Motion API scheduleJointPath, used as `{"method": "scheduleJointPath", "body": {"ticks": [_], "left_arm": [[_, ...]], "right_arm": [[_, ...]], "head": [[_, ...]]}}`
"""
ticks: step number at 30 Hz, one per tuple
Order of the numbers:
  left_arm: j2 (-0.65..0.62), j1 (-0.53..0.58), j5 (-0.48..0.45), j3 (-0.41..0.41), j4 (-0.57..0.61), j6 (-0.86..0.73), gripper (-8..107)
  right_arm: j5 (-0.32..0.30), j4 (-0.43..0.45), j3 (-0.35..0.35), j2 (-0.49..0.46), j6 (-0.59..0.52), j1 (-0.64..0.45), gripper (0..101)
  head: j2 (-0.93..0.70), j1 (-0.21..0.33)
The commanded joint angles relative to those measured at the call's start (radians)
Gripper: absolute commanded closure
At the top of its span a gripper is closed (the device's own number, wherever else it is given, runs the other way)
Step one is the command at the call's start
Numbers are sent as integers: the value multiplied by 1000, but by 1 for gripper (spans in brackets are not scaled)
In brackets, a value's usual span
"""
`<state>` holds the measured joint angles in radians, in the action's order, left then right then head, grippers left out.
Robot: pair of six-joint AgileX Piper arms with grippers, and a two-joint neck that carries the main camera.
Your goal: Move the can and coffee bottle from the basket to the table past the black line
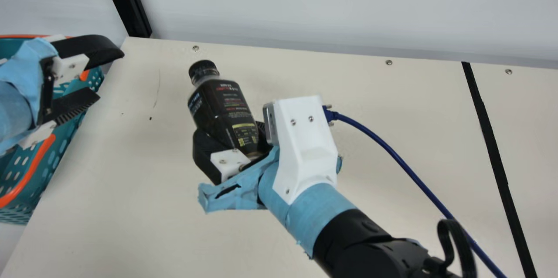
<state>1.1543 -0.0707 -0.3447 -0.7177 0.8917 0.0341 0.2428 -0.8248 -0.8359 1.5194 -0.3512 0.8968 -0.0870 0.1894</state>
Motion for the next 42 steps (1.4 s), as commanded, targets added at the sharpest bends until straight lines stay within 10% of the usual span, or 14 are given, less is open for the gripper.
{"method": "scheduleJointPath", "body": {"ticks": [1, 42], "left_arm": [[0, 0, 0, 0, 0, 0, 9], [0, 0, 0, 0, 0, 0, 9]], "right_arm": [[18, 3, 7, 16, -25, -11, 101], [54, -164, -227, 373, -346, -242, 101]], "head": [[-9, 10], [-9, 10]]}}
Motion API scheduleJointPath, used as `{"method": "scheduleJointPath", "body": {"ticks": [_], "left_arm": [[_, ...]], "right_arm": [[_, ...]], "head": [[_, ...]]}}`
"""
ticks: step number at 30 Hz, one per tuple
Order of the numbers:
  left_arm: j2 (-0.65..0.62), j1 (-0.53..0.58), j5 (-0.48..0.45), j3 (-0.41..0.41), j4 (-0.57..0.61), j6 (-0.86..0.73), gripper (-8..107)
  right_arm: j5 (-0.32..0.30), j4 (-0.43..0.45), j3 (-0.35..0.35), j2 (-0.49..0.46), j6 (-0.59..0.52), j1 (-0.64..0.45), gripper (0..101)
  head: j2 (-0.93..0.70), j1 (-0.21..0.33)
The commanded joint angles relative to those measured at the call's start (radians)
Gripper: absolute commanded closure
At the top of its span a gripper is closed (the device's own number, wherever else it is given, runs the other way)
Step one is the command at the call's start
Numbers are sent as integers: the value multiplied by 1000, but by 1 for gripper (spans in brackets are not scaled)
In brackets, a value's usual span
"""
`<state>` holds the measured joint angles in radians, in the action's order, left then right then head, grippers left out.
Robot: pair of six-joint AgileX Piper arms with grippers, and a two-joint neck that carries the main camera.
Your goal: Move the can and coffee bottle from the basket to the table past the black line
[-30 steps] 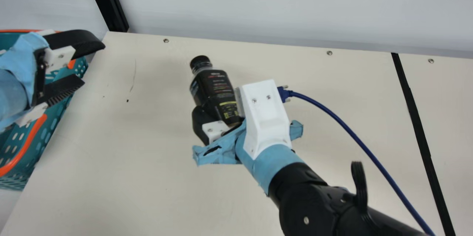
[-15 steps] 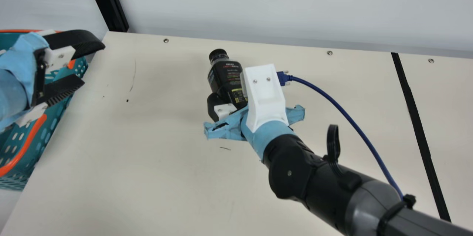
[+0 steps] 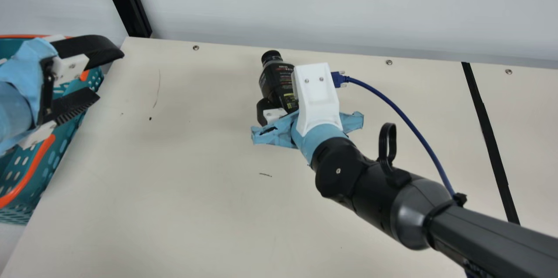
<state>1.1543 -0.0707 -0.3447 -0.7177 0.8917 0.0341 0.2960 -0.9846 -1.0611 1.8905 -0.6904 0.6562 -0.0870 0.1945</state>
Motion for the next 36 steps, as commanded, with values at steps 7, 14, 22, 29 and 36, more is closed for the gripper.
{"method": "scheduleJointPath", "body": {"ticks": [7, 14, 22, 29, 36], "left_arm": [[0, 0, 0, 0, 0, 0, 9], [0, 0, 0, 0, 0, 0, 9], [0, 0, 0, 0, 0, 0, 9], [0, 0, 0, 0, 0, 0, 9], [0, 0, 0, 0, 0, 0, 9]], "right_arm": [[21, -72, 5, 3, -74, -33, 101], [46, -124, 40, -35, -130, -74, 101], [82, -138, 104, -116, -140, -131, 101], [104, -119, 181, -203, -129, -197, 101], [109, -99, 266, -292, -123, -282, 101]], "head": [[-9, 5], [0, 4], [71, 15], [183, 50], [289, 83]]}}
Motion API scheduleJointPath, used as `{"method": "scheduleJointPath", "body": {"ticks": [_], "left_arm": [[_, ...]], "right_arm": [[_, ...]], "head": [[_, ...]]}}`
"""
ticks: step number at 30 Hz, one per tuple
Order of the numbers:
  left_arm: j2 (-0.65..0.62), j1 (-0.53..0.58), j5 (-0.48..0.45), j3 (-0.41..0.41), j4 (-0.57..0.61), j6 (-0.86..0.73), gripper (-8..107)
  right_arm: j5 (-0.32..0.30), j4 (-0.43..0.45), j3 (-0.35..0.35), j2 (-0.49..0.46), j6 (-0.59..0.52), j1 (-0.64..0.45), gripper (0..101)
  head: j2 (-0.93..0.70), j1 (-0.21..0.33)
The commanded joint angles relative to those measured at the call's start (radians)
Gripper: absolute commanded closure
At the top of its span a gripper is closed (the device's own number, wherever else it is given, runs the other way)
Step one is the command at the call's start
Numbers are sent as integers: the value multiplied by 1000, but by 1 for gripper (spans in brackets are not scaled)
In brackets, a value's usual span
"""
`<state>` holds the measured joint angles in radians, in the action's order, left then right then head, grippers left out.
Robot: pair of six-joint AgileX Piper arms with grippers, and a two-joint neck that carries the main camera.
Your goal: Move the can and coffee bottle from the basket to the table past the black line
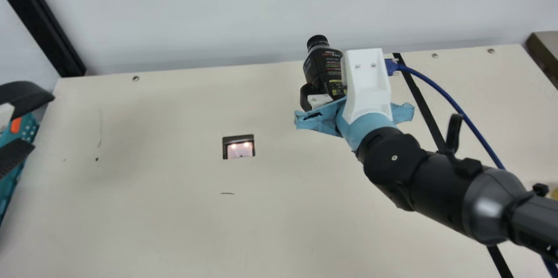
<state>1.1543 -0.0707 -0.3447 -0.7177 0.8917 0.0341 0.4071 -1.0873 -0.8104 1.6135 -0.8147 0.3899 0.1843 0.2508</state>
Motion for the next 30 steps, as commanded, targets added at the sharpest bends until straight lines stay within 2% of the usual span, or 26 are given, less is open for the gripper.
{"method": "scheduleJointPath", "body": {"ticks": [1, 15, 22, 30], "left_arm": [[0, 0, 0, 0, 0, 0, 9], [0, 0, 0, 0, 0, 0, 9], [0, 0, 0, 0, 0, 0, 9], [0, 0, 0, 0, 0, 0, 9]], "right_arm": [[-3, 7, 28, -29, 2, -30, 101], [-44, 52, 164, -189, -6, -248, 101], [-81, 84, 200, -244, -5, -356, 101], [-121, 133, 217, -283, 2, -471, 101]], "head": [[33, 30], [277, 70], [406, 86], [515, 81]]}}
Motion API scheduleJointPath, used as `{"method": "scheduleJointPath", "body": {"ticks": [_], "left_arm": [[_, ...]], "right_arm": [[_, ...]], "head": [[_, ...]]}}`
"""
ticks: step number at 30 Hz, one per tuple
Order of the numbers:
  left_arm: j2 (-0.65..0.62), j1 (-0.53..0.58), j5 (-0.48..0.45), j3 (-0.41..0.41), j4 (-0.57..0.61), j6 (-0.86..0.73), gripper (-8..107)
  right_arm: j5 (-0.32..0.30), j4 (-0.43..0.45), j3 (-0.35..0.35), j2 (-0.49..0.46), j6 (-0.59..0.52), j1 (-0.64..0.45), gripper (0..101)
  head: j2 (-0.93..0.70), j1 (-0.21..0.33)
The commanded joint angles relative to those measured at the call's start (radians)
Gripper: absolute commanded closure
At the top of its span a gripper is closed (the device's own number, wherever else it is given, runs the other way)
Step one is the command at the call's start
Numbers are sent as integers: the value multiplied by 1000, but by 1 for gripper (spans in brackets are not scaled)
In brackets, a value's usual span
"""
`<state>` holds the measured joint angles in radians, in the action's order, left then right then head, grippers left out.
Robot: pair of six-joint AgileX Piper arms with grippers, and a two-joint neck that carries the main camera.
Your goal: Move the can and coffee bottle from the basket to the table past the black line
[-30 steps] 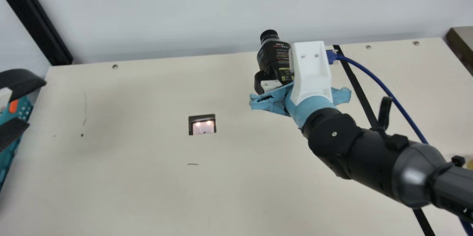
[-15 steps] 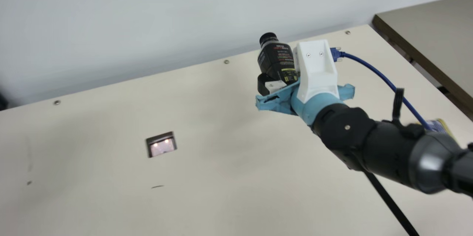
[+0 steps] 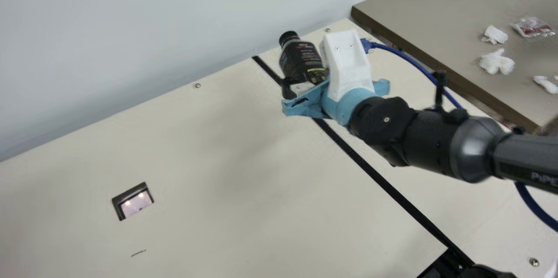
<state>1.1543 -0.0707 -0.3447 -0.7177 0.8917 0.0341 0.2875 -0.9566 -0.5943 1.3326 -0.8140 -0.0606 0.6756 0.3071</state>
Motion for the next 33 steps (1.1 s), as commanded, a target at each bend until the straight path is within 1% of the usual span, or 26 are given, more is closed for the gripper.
{"method": "scheduleJointPath", "body": {"ticks": [1, 10, 19, 25, 33], "left_arm": [[0, 0, 0, 0, 0, 0, 9], [0, 0, 0, 0, 0, 0, 9], [0, 0, 0, 0, 0, 0, 9], [0, 0, 0, 0, 0, 0, 9], [0, 0, 0, 0, 0, 0, 9]], "right_arm": [[-4, 11, 2, -5, 2, -34, 101], [9, 68, 19, 4, -26, -157, 101], [-5, 131, 35, 35, -28, -270, 101], [-11, 199, 53, 60, 12, -325, 101], [-3, 299, 76, 97, 90, -369, 101]], "head": [[24, 25], [24, 25], [24, 25], [24, 25], [24, 25]]}}
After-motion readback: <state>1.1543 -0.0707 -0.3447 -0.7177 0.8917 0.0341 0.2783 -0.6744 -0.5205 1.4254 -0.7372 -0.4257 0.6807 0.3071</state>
